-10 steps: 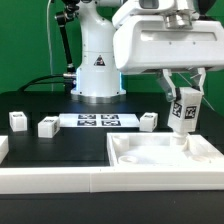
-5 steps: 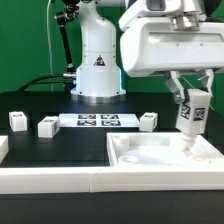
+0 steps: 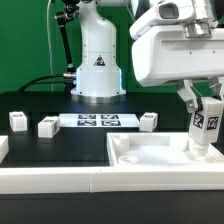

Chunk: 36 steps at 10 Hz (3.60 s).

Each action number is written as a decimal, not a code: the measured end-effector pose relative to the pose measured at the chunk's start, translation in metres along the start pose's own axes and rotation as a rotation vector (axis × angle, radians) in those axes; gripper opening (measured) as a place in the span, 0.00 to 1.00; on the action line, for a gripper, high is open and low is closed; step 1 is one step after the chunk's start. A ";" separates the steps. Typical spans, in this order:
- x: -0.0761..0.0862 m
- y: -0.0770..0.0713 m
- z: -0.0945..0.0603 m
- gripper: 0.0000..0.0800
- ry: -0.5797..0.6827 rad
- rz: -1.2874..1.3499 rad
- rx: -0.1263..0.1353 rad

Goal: Assemble square table

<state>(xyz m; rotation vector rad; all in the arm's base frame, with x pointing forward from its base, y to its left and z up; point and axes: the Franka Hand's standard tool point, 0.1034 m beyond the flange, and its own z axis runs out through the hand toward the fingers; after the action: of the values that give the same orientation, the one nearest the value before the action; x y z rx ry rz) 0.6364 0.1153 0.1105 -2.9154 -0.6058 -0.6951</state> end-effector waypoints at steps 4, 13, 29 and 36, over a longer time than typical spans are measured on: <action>-0.011 -0.011 0.005 0.36 -0.017 -0.004 0.009; -0.021 -0.010 0.016 0.36 -0.020 -0.001 0.009; -0.012 0.002 0.002 0.81 0.026 0.005 -0.019; -0.023 -0.003 0.006 0.81 -0.202 0.019 0.069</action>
Offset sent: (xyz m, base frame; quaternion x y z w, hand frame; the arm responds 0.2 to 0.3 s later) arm -0.0139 0.0008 -0.0082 -0.0174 0.0042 0.0084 0.9998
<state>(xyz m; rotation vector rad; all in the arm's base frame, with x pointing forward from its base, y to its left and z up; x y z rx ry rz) 0.6182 0.1110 0.0949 -2.9436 -0.6060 -0.3723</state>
